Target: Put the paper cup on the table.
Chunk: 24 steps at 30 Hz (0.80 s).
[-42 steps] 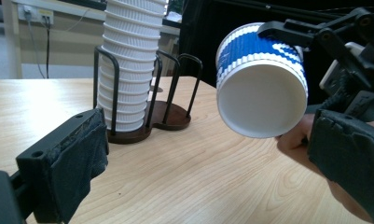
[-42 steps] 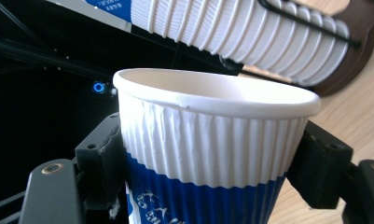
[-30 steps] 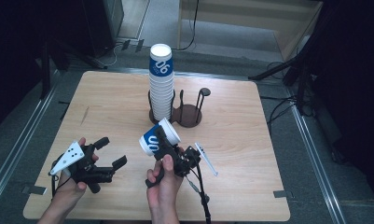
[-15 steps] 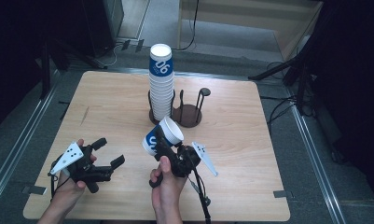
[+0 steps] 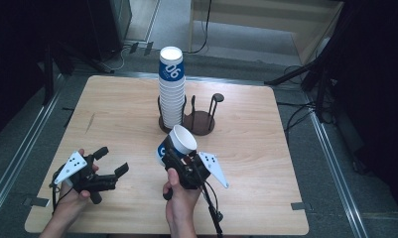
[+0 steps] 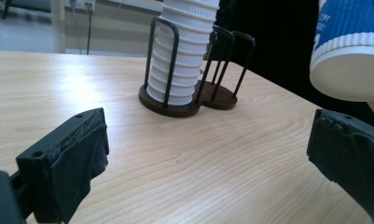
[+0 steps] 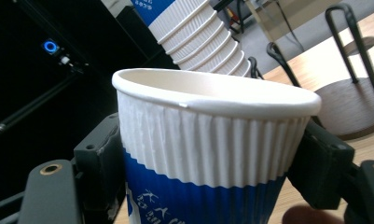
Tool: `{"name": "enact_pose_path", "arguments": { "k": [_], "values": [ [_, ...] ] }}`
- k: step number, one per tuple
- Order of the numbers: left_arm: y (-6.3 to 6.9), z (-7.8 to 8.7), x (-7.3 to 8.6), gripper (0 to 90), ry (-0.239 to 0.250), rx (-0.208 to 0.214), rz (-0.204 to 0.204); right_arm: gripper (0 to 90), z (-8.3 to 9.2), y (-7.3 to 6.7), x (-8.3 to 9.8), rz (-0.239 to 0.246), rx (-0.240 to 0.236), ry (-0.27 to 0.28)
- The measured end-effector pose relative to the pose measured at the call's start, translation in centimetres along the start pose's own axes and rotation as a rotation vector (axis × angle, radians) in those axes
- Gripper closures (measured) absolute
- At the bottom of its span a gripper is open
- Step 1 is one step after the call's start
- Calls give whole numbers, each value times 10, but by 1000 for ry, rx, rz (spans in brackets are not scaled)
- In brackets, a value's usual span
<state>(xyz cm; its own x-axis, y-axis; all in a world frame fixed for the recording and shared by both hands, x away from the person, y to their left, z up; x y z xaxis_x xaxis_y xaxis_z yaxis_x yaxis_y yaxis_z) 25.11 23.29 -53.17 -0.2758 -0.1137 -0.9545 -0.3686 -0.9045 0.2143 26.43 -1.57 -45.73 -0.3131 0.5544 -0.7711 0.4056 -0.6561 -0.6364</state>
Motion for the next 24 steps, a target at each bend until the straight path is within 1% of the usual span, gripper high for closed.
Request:
{"name": "enact_pose_path", "arguments": {
  "k": [2, 5, 6, 7, 9, 12, 13, 14, 15, 17, 18, 19, 21, 23, 24],
  "values": [
    [-2, 0, 1, 0, 4, -12, 2, 220, 0, 1, 1, 28, 17, -7],
    [-6, 0, 1, 0, 6, -28, 6, 219, 0, 3, 1, 64, 28, -14],
    [-6, 0, 1, 0, 6, -28, 6, 219, 0, 3, 1, 64, 28, -14],
    [-8, -1, 3, 0, 6, -38, 10, 219, 1, 4, 1, 88, 37, -18],
    [-11, -1, 4, 0, 1, -49, 10, 219, 1, 5, 0, 115, 52, -18],
    [-13, -2, 6, 0, -2, -57, 7, 218, 2, 7, 0, 126, 57, -19],
    [-15, -2, 8, 0, -4, -69, 6, 218, 2, 9, -2, 148, 72, -14],
    [-15, -2, 8, 0, -4, -69, 6, 218, 3, 10, -2, 160, 80, -11],
    [-17, -2, 8, 0, -7, -77, 2, 218, 3, 10, -2, 160, 80, -11],
    [-19, -2, 9, 0, -4, -94, 6, 218, 4, 12, -5, 184, 91, -9],
    [-19, -2, 9, 0, -4, -94, 6, 218, 4, 12, -5, 184, 91, -9],
    [-20, -2, 9, 0, -2, -100, 8, 217, 4, 14, -7, 215, 100, -8],
    [-22, -2, 9, 0, -1, -110, 7, 218, 5, 18, -9, 244, 111, -10],
    [-24, -3, 11, 0, -4, -115, 8, 218, 6, 22, -11, 270, 117, -6],
    [-24, -3, 11, 0, -4, -115, 8, 218, 6, 22, -11, 270, 117, -6]
  ]
}}
Point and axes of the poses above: each handheld gripper's, and its own axes: z roughly backward along the jaws, x roughly out of its underside, y roughly to its right, the point moved 4 cm from there along -z, roughly forward along the jaws, and after that the axes turned 11 degrees about -x, right-handed, at the moved point
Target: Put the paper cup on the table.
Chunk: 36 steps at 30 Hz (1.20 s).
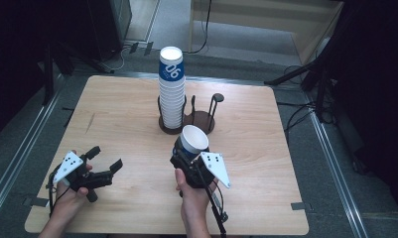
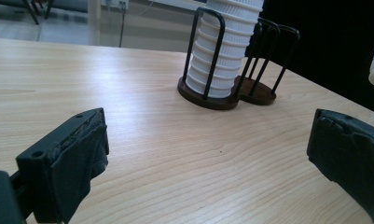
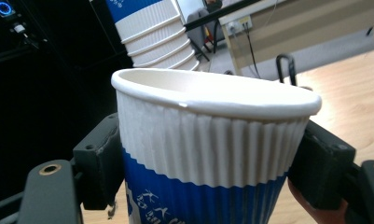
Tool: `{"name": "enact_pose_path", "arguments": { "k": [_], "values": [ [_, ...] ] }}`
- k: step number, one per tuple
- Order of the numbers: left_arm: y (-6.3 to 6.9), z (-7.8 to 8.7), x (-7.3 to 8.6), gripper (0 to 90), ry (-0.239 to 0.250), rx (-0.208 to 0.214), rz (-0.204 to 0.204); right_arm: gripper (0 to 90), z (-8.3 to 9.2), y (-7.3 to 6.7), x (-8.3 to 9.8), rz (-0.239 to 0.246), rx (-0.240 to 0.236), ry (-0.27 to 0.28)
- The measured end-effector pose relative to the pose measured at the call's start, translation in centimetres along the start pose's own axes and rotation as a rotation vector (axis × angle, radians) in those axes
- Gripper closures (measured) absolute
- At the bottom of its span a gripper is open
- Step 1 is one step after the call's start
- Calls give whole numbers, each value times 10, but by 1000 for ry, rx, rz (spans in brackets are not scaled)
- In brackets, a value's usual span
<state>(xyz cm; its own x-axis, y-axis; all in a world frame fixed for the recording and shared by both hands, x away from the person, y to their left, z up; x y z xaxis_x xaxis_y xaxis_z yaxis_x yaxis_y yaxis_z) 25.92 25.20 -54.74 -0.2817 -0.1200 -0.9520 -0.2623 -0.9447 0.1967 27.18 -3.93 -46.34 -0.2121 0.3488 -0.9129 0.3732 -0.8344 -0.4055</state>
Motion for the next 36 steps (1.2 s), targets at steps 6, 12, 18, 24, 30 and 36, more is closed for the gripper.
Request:
{"name": "enact_pose_path", "arguments": {
  "k": [6, 12, 18, 24, 30, 36],
  "values": [
    [-3, -2, 4, 0, -1, -25, -16, 218, 0, 15, -5, 83, 13, 37],
    [-5, -4, 8, 0, -14, -47, -31, 219, 1, 31, -14, 158, 45, 60],
    [-6, -5, 10, 0, -15, -67, -46, 219, -1, 52, -18, 209, 104, 58],
    [-4, -5, 11, 0, -12, -93, -72, 219, -7, 84, -30, 257, 157, 72],
    [-3, -6, 13, 0, -23, -103, -89, 219, -13, 110, -38, 275, 205, 60],
    [-2, -5, 13, 0, -28, -106, -94, 219, -21, 134, -38, 313, 243, 41]
  ]
}}
Point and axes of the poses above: each handheld gripper's, and its own axes: z roughly backward along the jaws, x roughly out of its underside, y roughly to its right, the point moved 4 cm from there along -z, roughly forward along the jaws, and after that the axes turned 11 degrees about -x, right-handed, at the moved point
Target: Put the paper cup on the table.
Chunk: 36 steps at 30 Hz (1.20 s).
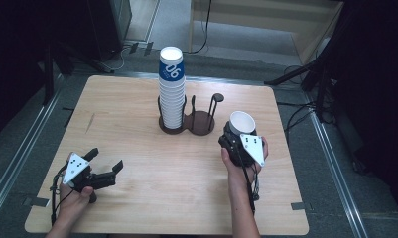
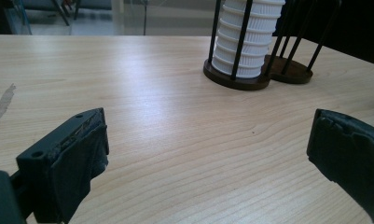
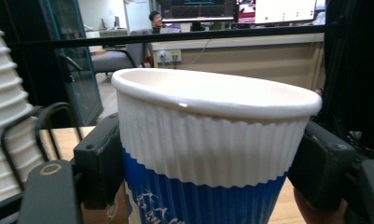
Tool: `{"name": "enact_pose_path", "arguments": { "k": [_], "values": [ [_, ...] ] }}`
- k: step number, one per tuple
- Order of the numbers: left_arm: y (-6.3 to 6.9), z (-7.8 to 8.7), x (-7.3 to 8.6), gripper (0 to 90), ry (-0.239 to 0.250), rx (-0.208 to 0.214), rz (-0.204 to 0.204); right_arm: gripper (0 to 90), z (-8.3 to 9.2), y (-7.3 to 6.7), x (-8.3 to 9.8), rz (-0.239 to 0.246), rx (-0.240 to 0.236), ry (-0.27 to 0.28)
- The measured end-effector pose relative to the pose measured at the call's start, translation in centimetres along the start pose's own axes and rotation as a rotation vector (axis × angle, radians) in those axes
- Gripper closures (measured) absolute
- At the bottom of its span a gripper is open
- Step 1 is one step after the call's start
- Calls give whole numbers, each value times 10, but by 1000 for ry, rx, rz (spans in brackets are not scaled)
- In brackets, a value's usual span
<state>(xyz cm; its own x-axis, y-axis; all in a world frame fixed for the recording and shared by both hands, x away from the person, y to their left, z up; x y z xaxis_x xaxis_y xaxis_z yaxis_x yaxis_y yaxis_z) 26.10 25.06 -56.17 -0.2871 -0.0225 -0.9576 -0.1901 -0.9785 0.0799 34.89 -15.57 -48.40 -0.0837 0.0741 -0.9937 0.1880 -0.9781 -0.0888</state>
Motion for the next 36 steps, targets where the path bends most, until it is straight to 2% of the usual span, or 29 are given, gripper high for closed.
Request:
{"name": "enact_pose_path", "arguments": {
  "k": [1, 5, 6, 13, 16, 19, 23, 29, 36],
  "values": [
    [0, 1, 0, 0, -3, 3, -3, 220, -4, 5, 4, 17, 9, 1],
    [1, 1, 1, 0, -12, 7, 0, 220, -11, 10, 9, 22, 17, -14],
    [0, 1, 1, 0, -12, 6, 1, 219, -17, 13, 12, 38, 26, -27],
    [0, 1, 1, 0, -16, 11, 15, 218, -34, 28, 20, -5, 49, -60],
    [0, 1, 1, 0, -18, 10, 14, 218, -41, 32, 23, 16, 64, -76],
    [-1, 1, 1, 0, -19, 11, 16, 217, -49, 35, 26, 38, 59, -77],
    [-1, 1, 1, 0, -20, 11, 16, 217, -58, 43, 26, 8, 70, -74],
    [-1, 1, 1, 0, -22, 9, 19, 208, -72, 48, 28, 37, 77, -97],
    [-2, 1, 1, 0, -16, 12, 24, 202, -81, 55, 41, 24, 102, -122]
  ]
}}
Point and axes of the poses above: each handheld gripper's, and its own axes: z roughly backward along the jaws, x roughly out of its underside, y roughly to its right, the point moved 4 cm from there along -z, roughly forward along the jaws, and after that the axes turned 11 degrees about -x, right-handed, at the moved point
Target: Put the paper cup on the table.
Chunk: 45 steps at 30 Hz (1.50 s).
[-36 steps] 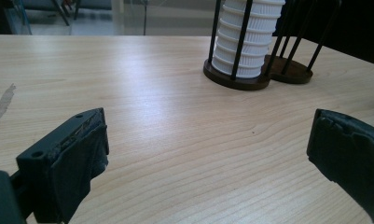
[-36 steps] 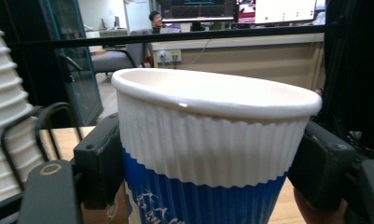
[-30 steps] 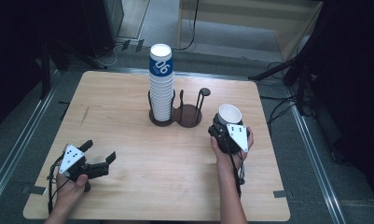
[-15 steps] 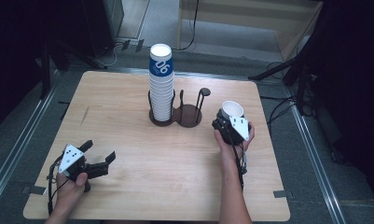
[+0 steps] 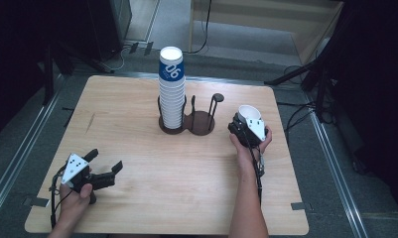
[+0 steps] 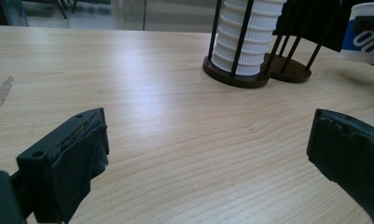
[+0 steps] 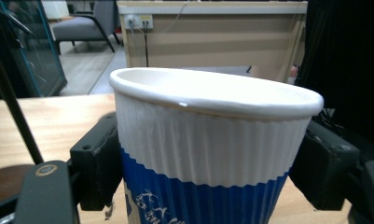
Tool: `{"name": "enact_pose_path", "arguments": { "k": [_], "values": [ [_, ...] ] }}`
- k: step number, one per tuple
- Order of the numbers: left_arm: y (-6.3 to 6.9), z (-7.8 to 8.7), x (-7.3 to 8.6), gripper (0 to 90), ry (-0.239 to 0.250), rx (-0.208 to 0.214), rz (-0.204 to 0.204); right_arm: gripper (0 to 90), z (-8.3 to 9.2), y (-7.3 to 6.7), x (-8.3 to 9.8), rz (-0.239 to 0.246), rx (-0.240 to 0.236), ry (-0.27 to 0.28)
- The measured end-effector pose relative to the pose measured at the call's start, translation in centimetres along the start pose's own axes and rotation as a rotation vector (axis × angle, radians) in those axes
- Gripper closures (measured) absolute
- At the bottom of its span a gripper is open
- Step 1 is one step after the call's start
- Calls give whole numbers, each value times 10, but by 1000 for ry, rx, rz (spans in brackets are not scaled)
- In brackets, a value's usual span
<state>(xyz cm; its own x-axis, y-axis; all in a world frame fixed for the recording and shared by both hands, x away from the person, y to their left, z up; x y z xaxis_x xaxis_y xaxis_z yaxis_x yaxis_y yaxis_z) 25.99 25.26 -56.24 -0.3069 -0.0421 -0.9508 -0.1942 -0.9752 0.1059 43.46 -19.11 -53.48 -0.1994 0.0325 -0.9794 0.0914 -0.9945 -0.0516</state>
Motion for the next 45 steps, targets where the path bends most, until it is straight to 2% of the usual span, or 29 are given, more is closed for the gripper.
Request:
{"name": "enact_pose_path", "arguments": {
  "k": [3, 11, 14, 19, 23, 25, 36, 40, 41, 43, 45],
  "values": [
    [0, 0, 0, 0, -1, 3, 3, 199, -1, 1, 5, 2, 17, -7],
    [0, 0, 0, 0, -1, 3, 5, 194, -3, -1, 11, -1, 19, -35],
    [0, 0, 0, 0, 0, 4, 7, 194, -4, -1, 13, 14, 22, -46],
    [0, 0, 0, 0, -4, 8, 9, 193, -1, 2, 15, -3, 15, -59],
    [1, 0, 0, 0, -6, 8, 10, 192, 0, 2, 18, 9, 3, -66],
    [0, 0, 0, 0, -5, 8, 12, 190, 3, 4, 18, -5, -1, -66],
    [0, 1, 0, 0, -6, 8, 11, 158, 13, 7, 23, -4, -23, -95],
    [0, 1, 0, 0, -5, 8, 12, 124, 17, 8, 22, -5, -41, -103],
    [0, 1, 0, 0, -5, 7, 13, 104, 19, 8, 21, -6, -48, -102],
    [1, 0, 0, 0, -3, 7, 16, 8, 23, 8, 17, -27, -78, -101],
    [0, 1, 0, 0, -3, 8, 15, 0, 28, 6, 16, -29, -95, -103]
  ]
}}
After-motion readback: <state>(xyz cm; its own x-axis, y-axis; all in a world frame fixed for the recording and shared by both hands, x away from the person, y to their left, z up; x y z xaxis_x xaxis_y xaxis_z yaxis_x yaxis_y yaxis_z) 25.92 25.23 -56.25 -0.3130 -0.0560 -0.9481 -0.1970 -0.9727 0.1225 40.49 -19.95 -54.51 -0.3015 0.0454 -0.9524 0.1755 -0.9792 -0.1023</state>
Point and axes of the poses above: each handheld gripper's, and its own axes: z roughly backward along the jaws, x roughly out of its underside, y roughly to its right, the point moved 4 cm from there along -z, roughly forward along the jaws, and after that the axes turned 11 degrees about -x, right-handed, at the moved point
